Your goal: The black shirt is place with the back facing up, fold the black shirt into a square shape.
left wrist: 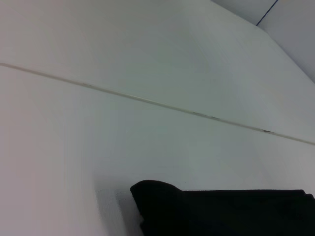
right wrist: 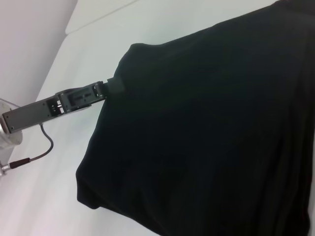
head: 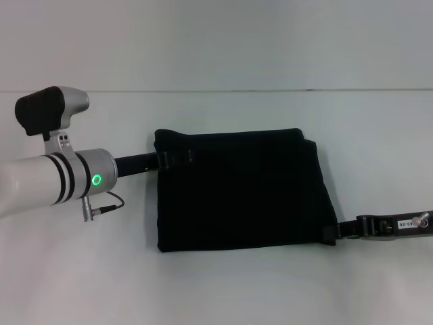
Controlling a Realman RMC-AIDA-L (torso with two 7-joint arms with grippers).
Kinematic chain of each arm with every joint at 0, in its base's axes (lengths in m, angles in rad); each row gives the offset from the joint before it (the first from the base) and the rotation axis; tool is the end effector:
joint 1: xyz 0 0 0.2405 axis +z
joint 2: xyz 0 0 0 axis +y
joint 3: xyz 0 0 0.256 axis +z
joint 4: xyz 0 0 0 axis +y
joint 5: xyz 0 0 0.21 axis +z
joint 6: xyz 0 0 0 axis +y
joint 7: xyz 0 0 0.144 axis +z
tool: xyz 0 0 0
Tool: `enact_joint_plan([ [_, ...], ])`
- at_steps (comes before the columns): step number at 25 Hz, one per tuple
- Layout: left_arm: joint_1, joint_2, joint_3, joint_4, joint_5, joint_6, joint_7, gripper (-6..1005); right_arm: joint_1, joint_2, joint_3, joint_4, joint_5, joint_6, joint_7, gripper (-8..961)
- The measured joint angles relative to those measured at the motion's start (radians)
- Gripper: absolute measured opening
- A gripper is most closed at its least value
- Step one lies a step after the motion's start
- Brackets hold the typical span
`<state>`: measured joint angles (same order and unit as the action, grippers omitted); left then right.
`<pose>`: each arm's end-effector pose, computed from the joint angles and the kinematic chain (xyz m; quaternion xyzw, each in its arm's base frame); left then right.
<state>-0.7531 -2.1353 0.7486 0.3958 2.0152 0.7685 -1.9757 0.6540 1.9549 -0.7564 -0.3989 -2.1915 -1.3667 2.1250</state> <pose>-0.2625 0.4125 -0.0618 -0.7756 -0.5355 -0.1906 0.2747 0.2963 0.3473 -0.0113 -0.8066 0.5742 0.1242 0.0655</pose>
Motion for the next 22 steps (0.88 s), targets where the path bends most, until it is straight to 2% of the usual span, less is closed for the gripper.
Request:
enact_joint_plan([
  [4,0.0,0.0,0.0,0.0,0.0,0.0,0.001,949,0.0,0.002,0.004,0.0,0.001,0.001,-0.006,206],
  [12,0.0,0.0,0.0,0.0,0.002,0.0,0.001,949,-0.003,0.002,0.006,-0.003,0.004,-0.001,-0.008,11],
  [22,0.0,0.0,-0.004,0.0,0.0,0.0,0.002,949,-0.025,-0.013,0.009,-0.011,0.006,-0.004,-0.004,11],
])
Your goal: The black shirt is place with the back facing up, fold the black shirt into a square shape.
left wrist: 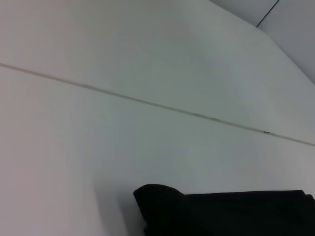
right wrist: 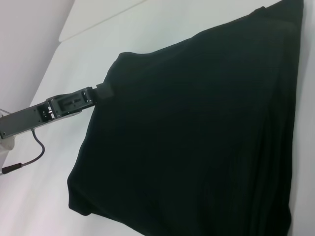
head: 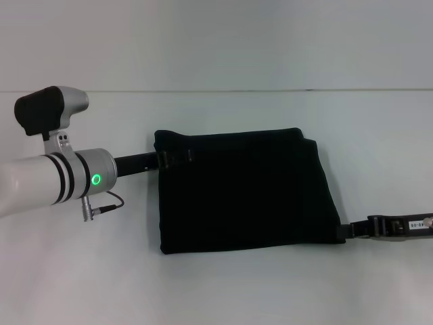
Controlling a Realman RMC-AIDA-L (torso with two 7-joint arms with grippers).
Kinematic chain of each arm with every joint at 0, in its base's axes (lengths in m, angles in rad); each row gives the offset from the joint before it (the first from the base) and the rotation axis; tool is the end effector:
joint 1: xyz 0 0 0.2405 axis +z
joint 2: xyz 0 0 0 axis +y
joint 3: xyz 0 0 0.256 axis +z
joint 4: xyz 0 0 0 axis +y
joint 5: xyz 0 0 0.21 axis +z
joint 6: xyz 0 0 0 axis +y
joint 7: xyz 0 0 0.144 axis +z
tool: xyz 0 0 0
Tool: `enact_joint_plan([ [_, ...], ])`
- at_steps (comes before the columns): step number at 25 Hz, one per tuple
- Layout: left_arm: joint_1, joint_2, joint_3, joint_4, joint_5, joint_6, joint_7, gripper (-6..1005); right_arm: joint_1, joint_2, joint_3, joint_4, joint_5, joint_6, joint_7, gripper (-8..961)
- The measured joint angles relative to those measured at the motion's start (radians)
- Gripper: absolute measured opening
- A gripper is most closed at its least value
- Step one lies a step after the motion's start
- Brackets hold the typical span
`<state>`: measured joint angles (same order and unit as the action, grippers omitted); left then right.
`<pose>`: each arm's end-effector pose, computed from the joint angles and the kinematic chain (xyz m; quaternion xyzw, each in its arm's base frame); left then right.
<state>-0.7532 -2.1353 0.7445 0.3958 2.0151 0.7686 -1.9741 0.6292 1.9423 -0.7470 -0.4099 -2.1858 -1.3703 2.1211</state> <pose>-0.2626 0.4127 -0.0614 -0.7749 -0.5357 -0.1917 0.2753 0.3057 0.3443 -0.0027 -0.8011 0.5795 0.1286 0.0769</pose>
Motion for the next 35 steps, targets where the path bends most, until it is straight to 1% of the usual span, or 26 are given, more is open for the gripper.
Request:
enact_joint_plan([
  [12,0.0,0.0,0.003,0.0,-0.003,0.0,0.0,949,-0.013,-0.004,0.006,-0.004,-0.003,0.001,0.01,12],
  [14,0.0,0.001,0.002,0.0,-0.002,0.0,0.0,949,-0.017,-0.012,0.019,-0.005,-0.003,0.001,0.013,43],
  [18,-0.001,0.001,0.001,0.0,-0.003,0.0,0.0,949,-0.026,-0.034,0.056,-0.007,-0.003,0.005,0.017,105],
  [20,-0.001,0.001,0.001,0.0,-0.003,0.0,0.0,949,-0.031,-0.043,0.081,-0.019,-0.002,0.005,0.016,110],
  [21,-0.001,0.001,0.0,0.0,-0.003,0.0,0.0,950,-0.034,-0.044,0.095,-0.03,-0.001,0.004,0.015,113],
  [23,-0.001,0.002,-0.001,0.0,-0.003,0.0,0.0,950,-0.036,-0.043,0.126,-0.055,-0.001,0.001,0.011,118],
  [28,0.0,0.002,-0.002,0.0,-0.003,0.001,0.0,950,-0.028,-0.018,0.184,-0.091,0.001,-0.002,-0.049,133],
  [33,-0.001,0.004,-0.003,0.0,-0.003,0.002,0.0,950,0.001,-0.004,0.19,-0.1,0.003,-0.008,-0.088,148],
  [35,-0.002,0.004,-0.004,0.002,-0.003,0.002,0.0,950,0.012,-0.001,0.19,-0.105,0.003,-0.008,-0.097,154],
])
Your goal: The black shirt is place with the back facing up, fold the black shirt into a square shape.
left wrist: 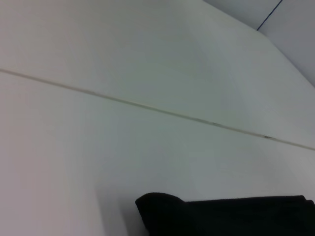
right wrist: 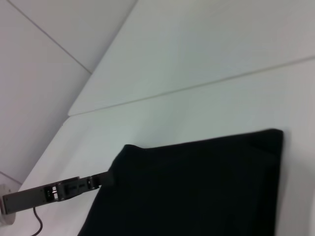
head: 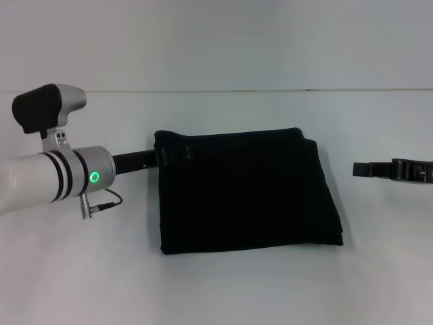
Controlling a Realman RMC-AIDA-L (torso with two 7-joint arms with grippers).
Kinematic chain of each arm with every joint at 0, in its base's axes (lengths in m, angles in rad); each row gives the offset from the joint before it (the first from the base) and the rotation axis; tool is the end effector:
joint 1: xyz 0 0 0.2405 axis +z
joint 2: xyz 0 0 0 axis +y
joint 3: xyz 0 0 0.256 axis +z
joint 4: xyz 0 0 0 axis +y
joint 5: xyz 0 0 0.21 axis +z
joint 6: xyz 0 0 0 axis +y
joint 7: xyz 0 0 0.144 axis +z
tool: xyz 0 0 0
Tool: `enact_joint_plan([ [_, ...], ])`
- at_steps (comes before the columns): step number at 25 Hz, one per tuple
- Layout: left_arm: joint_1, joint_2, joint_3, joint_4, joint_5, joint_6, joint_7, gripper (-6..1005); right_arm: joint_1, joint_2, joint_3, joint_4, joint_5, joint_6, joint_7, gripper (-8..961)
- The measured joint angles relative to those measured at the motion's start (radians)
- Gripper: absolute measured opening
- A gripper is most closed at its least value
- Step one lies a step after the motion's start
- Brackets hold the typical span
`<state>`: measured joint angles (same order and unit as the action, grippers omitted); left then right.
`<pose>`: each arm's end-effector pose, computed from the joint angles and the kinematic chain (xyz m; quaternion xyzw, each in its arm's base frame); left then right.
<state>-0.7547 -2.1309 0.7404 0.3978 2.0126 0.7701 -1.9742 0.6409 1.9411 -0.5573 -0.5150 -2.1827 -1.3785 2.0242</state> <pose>-0.2626 0.4146 -0.0584 -0.7738 -0.5351 -0.1943 0.2777 0.2959 0.3738 0.0382 -0.8127 0.5242 0.2037 0.1523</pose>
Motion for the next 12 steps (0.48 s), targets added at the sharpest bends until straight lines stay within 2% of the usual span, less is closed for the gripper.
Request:
enact_joint_plan([
  [4,0.002,0.0,0.0,0.014,0.0,0.0,-0.001,949,0.02,0.004,0.002,-0.001,0.015,0.012,-0.043,166],
  [7,0.002,0.002,0.0,0.019,0.0,0.001,-0.002,949,0.036,0.02,0.002,-0.001,0.045,0.068,-0.101,175],
  [9,0.003,0.003,0.0,0.02,0.0,0.001,-0.001,949,0.049,0.034,-0.001,0.004,0.068,0.12,-0.145,252],
  [12,0.003,0.004,0.0,0.021,0.0,0.002,-0.001,949,0.075,0.067,-0.004,0.01,0.089,0.223,-0.215,368],
])
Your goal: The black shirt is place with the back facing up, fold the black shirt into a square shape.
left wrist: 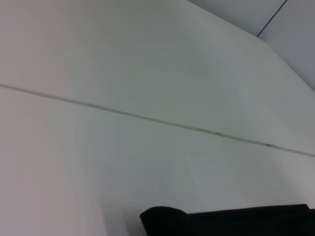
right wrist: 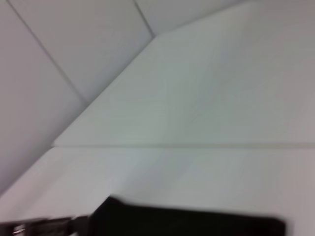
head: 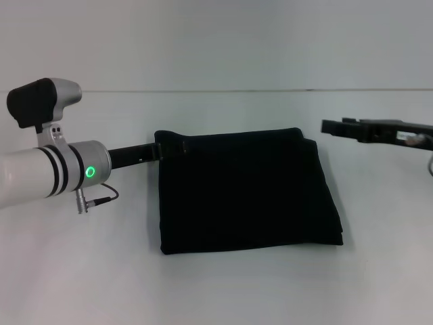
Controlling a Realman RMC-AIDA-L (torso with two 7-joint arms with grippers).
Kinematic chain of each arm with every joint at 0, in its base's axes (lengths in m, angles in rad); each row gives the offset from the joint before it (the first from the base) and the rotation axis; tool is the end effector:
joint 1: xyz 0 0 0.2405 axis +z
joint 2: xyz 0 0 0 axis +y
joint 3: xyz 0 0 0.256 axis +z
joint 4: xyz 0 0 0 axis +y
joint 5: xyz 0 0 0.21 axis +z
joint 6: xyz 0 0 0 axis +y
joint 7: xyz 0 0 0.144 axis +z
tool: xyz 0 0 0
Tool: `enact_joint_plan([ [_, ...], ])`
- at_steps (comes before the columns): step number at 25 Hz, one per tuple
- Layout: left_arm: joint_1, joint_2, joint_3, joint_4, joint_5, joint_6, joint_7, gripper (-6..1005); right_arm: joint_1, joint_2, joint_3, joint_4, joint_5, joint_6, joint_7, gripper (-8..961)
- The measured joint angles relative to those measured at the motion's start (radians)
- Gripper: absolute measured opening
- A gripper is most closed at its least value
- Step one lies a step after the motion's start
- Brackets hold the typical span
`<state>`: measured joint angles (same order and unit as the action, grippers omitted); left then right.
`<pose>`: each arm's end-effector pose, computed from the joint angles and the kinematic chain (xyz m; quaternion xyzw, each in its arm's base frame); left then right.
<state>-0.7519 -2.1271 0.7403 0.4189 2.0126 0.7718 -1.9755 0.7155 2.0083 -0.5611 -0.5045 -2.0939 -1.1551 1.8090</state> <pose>-0.2622 0.4184 -0.0517 -0.7744 -0.5289 -0.1975 0.2855 0.2688 0.4124 0.0193 -0.8393 0.4322 0.2238 0.2422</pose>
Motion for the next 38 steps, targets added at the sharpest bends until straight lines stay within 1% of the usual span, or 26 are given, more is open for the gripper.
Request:
enact_joint_plan([
  [1,0.0,0.0,0.0,0.0,0.0,0.0,0.0,949,0.008,0.013,-0.002,0.0,0.002,0.04,-0.017,416],
  [3,0.0,0.0,0.001,0.0,0.0,0.0,0.0,949,0.03,0.046,-0.016,0.004,0.004,0.134,-0.05,511],
  [5,0.0,0.0,0.001,0.0,0.0,0.0,0.0,949,0.051,0.068,-0.033,0.019,0.005,0.217,-0.077,606],
  [6,0.0,-0.001,0.001,0.0,0.0,0.0,0.0,949,0.063,0.075,-0.043,0.039,0.006,0.256,-0.092,654],
  [7,0.0,-0.001,0.001,0.0,0.0,0.0,0.0,949,0.076,0.079,-0.051,0.06,0.006,0.289,-0.106,611],
  [10,0.002,-0.002,0.0,0.0,0.0,0.0,0.001,950,0.104,0.078,-0.076,0.112,0.008,0.342,-0.127,488],
  [14,0.004,-0.003,0.0,-0.004,0.001,0.0,0.001,950,0.109,0.079,-0.091,0.12,0.009,0.312,-0.141,329],
  [20,0.011,-0.006,0.001,-0.001,0.001,0.0,0.001,950,0.102,0.074,-0.101,0.13,0.007,0.231,-0.133,197],
  [22,0.012,-0.007,0.001,0.0,0.0,0.0,0.001,950,0.103,0.075,-0.116,0.138,0.006,0.232,-0.132,153],
  [25,0.012,-0.007,0.001,0.0,0.0,0.0,0.001,950,0.111,0.079,-0.142,0.153,0.005,0.27,-0.132,87],
  [30,0.013,-0.009,0.005,0.0,0.0,0.0,0.001,950,0.135,0.082,-0.188,0.2,0.005,0.377,-0.133,0],
  [38,0.015,-0.008,0.005,0.0,0.003,0.0,0.001,949,0.163,0.089,-0.264,0.257,0.01,0.521,-0.138,-1],
])
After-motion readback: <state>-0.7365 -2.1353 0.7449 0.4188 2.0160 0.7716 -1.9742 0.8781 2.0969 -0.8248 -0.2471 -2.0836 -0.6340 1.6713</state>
